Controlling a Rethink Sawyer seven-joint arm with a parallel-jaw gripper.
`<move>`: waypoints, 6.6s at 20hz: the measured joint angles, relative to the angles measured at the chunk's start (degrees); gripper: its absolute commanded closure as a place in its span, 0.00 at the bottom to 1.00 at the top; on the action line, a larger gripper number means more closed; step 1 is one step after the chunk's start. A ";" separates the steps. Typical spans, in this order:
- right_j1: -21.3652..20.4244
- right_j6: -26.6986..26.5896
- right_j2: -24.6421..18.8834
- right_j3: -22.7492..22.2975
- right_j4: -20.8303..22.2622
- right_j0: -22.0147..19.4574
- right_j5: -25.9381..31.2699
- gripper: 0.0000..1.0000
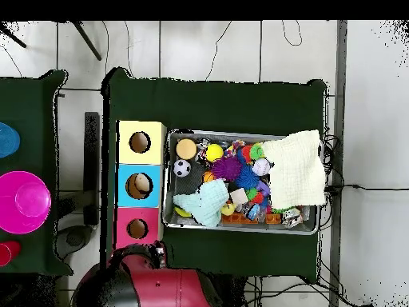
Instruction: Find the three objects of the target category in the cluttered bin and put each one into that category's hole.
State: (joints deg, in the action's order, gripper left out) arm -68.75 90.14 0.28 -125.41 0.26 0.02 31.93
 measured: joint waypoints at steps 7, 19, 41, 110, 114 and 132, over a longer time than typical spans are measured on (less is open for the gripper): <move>1.19 0.00 -0.02 0.01 0.00 -3.79 -0.36 0.00; 4.19 0.00 -1.08 0.07 1.27 -10.99 -1.02 0.00; 14.49 0.00 -9.42 5.80 10.58 -23.50 -2.90 0.00; 27.03 0.00 -21.41 13.79 30.80 -41.66 -2.90 0.00; 27.95 0.00 -21.42 13.81 31.43 -41.58 -2.90 0.00; 31.78 0.00 -21.43 13.93 34.41 -40.24 -7.09 0.00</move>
State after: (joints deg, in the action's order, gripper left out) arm -36.97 90.14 -21.15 -111.48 34.67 -40.22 24.85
